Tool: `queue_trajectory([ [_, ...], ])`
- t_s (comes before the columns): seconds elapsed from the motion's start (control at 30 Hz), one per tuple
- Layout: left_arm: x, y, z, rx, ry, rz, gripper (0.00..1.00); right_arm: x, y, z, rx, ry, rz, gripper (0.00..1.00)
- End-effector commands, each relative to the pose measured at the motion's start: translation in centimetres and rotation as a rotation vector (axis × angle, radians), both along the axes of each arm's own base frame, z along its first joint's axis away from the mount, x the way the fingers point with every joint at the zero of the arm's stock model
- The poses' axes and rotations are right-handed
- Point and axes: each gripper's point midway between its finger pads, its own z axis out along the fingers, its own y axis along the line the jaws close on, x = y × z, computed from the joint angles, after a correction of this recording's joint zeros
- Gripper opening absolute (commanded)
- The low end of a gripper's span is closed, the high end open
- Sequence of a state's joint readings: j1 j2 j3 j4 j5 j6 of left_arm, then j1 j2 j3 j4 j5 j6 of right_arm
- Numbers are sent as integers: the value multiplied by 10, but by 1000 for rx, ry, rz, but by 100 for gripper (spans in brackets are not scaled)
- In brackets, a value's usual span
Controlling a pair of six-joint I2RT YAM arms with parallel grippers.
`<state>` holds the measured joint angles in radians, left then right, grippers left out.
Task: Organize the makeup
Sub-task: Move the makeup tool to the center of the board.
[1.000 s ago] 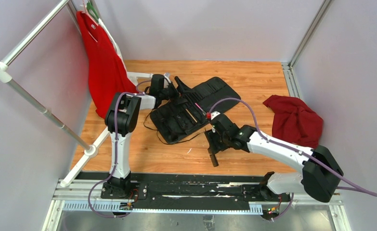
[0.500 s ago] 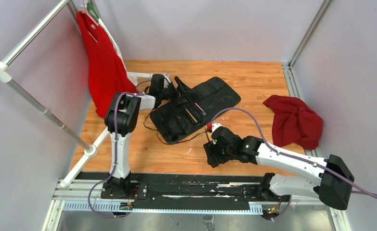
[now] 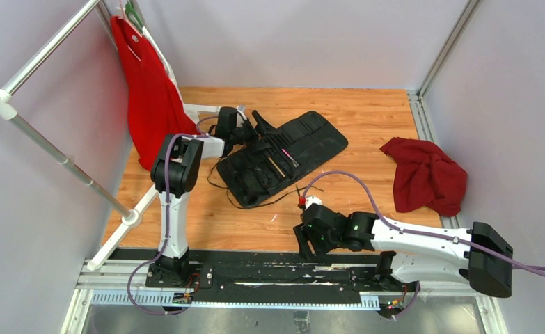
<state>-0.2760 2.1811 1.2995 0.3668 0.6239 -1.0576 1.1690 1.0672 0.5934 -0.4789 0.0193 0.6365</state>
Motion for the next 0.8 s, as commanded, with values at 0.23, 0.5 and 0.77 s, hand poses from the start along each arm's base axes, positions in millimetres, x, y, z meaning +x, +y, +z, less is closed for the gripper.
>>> queue_trajectory([
  [0.23, -12, 13, -25, 54, 91, 11, 98, -4, 7, -15, -3, 23, -23, 69],
  [0.5, -11, 13, -25, 53, 91, 10, 98, -4, 7, -24, -19, 28, -19, 69],
  [0.77, -12, 13, -25, 54, 92, 10, 98, -3, 5, -31, -36, 25, -21, 70],
])
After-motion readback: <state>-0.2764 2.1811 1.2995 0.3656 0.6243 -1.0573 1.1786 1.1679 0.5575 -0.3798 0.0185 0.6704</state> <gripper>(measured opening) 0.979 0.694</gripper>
